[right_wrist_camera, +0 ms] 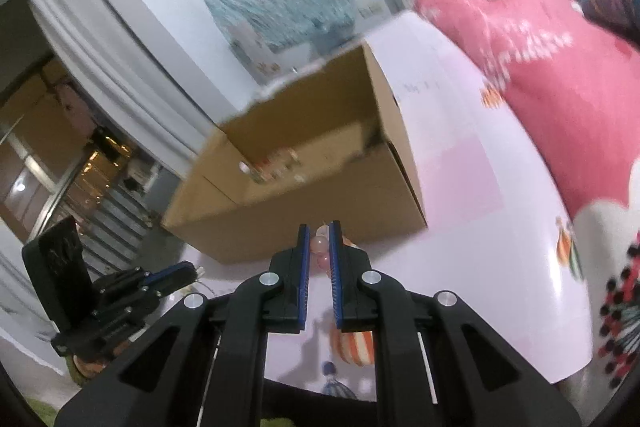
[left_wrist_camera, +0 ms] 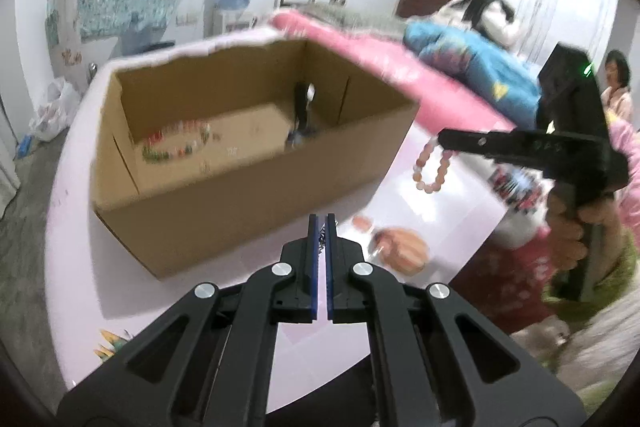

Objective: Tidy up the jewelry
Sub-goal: 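Carry the spring charm and bead bracelet over the box with both grippers, then open both grippers to drop the items into the box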

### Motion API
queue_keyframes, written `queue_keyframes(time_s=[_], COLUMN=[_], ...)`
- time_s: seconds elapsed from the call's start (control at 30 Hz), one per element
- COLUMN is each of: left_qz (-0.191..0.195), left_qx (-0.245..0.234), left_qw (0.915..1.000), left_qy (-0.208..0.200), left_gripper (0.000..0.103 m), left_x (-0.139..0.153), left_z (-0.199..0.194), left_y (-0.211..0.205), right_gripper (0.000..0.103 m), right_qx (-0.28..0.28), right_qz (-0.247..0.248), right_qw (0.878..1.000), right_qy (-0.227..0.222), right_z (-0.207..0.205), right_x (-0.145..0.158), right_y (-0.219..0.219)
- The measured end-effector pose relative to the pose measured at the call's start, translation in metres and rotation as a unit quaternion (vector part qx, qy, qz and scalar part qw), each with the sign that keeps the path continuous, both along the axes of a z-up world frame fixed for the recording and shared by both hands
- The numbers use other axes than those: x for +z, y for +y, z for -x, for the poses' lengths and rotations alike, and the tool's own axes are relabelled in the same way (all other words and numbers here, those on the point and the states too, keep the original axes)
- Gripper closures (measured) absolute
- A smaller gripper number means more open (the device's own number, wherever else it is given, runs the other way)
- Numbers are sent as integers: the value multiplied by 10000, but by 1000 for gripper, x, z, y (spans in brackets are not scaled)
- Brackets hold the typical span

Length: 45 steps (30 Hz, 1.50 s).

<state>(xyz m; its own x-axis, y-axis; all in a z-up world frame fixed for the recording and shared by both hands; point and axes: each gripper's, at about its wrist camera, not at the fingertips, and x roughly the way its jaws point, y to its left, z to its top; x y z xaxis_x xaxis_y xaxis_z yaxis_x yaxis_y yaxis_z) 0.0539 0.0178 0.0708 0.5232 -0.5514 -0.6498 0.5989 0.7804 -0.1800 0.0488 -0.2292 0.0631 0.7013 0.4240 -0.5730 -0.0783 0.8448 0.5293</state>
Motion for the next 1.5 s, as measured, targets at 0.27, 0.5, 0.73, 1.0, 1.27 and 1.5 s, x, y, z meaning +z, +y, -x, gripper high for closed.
queue_keyframes(time_s=[0.27,0.5,0.73,1.0,1.27,1.5], left_qz=[747,290,-297,-279,205,659], left_qx=[-126,-5,367,453,914,1764], left_qw=[9969,9975,9825,9803,9917,9818], left_qy=[-207,645,1801,1902,876,259], left_gripper=[101,101,101,74,42,19], left_x=[69,41,-27,-37,19,47], left_z=[-31,-104,-164,-169,-138,-87], left_y=[9,-18,-26,-19,25,92], right_gripper=[93,93,93,93,93,93], right_qx=[449,931,1286,1341,1446,1700], right_qz=[80,-60,-227,-300,-178,-255], right_qw=[9942,9922,9914,9902,9888,9828], right_qy=[-978,-833,9,266,333,670], right_z=[-20,-90,-153,-172,-179,-197], right_x=[73,79,44,34,39,32], right_y=[1,5,17,13,17,36])
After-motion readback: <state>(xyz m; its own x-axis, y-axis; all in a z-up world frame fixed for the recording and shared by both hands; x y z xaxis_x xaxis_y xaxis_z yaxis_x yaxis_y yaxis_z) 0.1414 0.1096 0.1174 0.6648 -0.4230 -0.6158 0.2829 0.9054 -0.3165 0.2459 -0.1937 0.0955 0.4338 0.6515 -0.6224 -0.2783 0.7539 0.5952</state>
